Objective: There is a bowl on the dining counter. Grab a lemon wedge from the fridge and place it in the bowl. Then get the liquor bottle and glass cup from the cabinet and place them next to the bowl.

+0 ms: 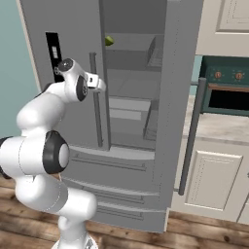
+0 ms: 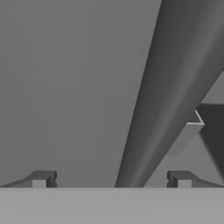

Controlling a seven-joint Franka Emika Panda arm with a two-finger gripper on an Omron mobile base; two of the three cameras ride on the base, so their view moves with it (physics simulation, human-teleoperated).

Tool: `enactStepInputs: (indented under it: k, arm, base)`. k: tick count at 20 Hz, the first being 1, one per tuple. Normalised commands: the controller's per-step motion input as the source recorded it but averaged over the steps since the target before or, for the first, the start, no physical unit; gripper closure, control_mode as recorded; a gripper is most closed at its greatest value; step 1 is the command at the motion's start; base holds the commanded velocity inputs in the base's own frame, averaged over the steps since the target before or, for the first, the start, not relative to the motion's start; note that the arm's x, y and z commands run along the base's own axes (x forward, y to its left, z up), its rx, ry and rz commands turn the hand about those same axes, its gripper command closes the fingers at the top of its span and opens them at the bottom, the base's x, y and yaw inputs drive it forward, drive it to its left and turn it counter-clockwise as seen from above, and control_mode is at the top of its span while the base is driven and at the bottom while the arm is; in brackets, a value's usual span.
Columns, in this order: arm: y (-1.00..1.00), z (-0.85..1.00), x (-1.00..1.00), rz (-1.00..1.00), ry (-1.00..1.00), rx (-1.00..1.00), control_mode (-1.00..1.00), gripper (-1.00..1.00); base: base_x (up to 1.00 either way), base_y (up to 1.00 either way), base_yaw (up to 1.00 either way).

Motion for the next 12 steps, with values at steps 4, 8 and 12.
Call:
enactStepInputs:
  k: [4, 8, 12]
  arm:
    - [-0.14, 0.00, 0.11, 0.02, -0.03, 0.04, -1.00, -1.00]
    - [-0.28, 0.00, 0.10, 0.02, -0.01, 0.05, -1.00, -1.00]
    - [-0.36, 0.00, 0.10, 0.00, -0.01, 0.04, -1.00, -1.00]
  base:
    - [0.00, 0.00, 0.00]
    - [0.00, 0.00, 0.00]
    - [0.00, 0.00, 0.00]
